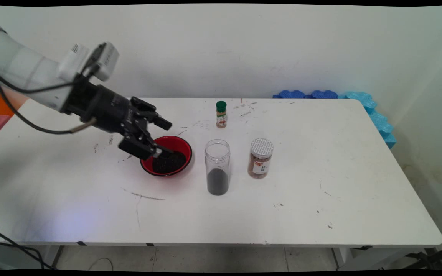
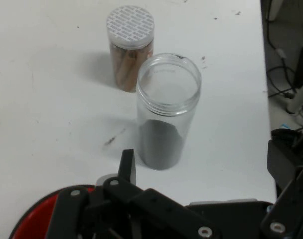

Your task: Pick up the black seasoning powder from the table

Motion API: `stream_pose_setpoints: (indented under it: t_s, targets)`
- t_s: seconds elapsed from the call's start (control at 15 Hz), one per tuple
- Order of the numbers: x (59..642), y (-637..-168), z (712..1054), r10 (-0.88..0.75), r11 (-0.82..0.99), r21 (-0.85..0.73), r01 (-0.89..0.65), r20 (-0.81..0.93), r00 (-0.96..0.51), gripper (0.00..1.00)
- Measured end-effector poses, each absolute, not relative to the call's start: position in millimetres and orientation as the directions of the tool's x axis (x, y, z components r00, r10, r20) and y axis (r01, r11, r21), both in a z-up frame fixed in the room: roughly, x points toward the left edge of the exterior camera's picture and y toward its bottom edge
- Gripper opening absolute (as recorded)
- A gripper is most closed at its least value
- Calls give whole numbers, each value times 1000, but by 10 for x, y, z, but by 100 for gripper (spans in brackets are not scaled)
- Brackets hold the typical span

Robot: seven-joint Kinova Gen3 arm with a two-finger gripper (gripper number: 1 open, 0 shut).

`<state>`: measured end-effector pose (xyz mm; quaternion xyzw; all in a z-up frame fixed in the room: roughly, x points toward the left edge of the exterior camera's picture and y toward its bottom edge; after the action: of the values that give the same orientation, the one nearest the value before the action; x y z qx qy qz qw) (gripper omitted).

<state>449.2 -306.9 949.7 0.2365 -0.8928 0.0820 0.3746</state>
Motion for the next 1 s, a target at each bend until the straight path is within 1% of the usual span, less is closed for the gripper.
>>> stream_pose_setpoints:
  t_s: [0.47, 1.0]
  targets:
    - [4163, -3287, 9024, -335, 872, -12, -490, 714, -615, 100]
    - [3888, -3383, 8712, -304, 884, -32, -466, 719, -625, 100]
